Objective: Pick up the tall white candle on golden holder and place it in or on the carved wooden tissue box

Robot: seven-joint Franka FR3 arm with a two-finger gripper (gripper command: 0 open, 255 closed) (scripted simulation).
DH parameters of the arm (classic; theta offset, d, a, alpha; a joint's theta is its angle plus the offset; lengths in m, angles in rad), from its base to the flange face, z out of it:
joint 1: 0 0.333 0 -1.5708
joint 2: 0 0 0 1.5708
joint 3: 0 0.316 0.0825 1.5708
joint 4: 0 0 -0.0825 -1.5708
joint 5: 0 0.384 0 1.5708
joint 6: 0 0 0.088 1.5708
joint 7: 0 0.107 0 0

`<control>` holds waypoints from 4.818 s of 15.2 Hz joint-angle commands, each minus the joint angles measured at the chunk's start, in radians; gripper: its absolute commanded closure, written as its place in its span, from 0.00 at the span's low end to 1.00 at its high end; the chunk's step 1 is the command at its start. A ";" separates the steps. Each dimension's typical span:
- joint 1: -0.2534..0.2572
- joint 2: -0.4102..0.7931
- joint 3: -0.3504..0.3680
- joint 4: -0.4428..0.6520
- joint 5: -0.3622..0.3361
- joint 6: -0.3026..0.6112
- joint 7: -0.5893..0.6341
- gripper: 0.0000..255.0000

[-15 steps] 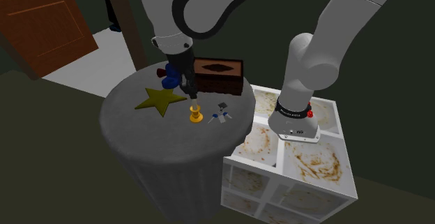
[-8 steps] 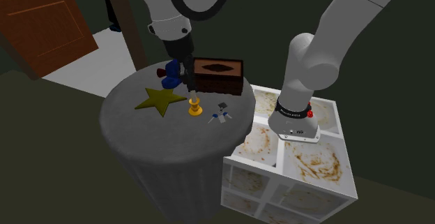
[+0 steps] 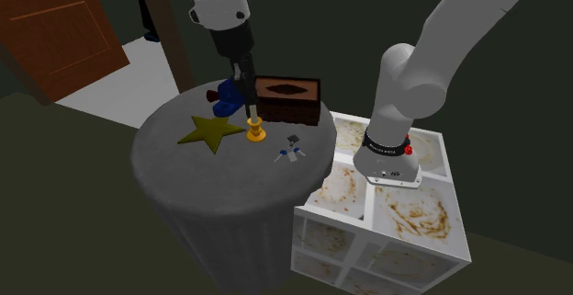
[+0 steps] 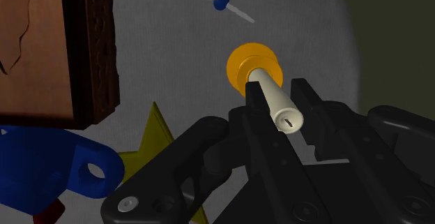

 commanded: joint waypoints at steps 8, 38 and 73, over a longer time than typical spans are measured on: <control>-0.003 -0.011 -0.009 0.111 -0.004 -0.122 0.002 1.00; -0.153 -0.191 -0.345 0.064 -0.223 -0.252 -0.420 1.00; -0.150 -0.174 -0.348 -0.021 -0.223 -0.150 -0.409 0.00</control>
